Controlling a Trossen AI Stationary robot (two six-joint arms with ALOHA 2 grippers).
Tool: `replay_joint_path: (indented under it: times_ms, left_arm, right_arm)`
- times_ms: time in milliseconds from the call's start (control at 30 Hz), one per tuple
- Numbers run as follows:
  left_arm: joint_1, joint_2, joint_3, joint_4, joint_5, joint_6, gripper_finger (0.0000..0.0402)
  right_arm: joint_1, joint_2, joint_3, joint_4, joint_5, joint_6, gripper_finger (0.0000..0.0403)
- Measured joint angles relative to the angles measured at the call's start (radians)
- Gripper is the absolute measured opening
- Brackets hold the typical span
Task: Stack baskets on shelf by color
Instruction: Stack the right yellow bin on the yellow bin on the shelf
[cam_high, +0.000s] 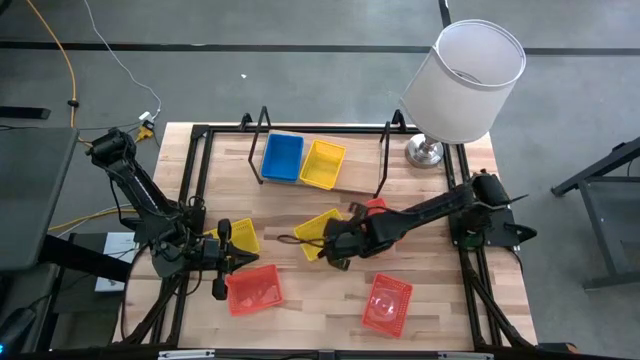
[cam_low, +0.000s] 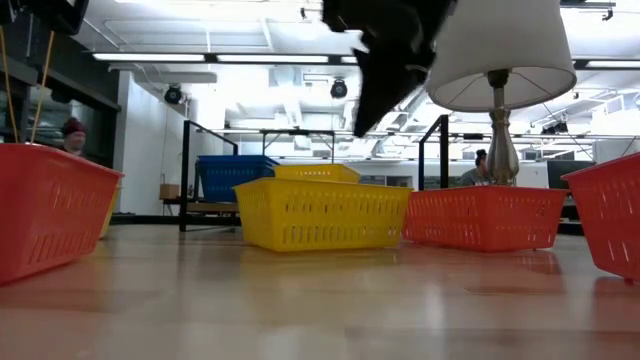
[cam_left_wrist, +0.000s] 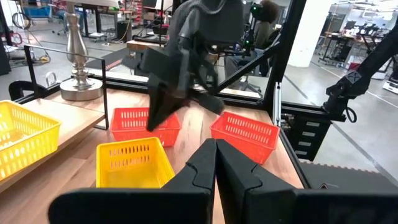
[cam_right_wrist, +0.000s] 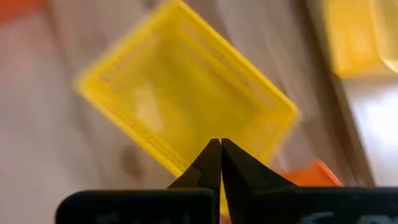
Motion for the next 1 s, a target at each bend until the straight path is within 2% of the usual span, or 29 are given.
replay_joint_path:
  times_ms: [100,267,467,733,833,1000]
  left_arm:
    - [0.000,0.000,0.000,0.000,0.000,0.000,0.0000]
    - [0.000,0.000,0.000,0.000,0.000,0.000,0.0000]
    - [0.000,0.000,0.000,0.000,0.000,0.000,0.0000]
    - [0.000,0.000,0.000,-0.002,0.000,0.000,0.0000]
    - [0.000,0.000,0.000,-0.003,-0.001,0.000,0.0000]
    - [0.000,0.000,0.000,-0.003,0.003,0.000,0.0000]
  right_arm:
    - [-0.021,-0.005,-0.041,-0.022,-0.006,0.042,0.0000]
    - [-0.088,-0.005,-0.131,0.087,-0.056,0.011,0.0012]
    - [-0.143,-0.005,-0.140,0.172,-0.067,-0.013,0.0084]
    - [-0.183,-0.004,-0.140,0.123,-0.081,0.088,0.0188]
    - [-0.188,-0.004,-0.140,0.117,-0.092,0.103,0.0206]
    - [-0.195,0.026,-0.140,0.114,-0.144,0.120,0.0211]
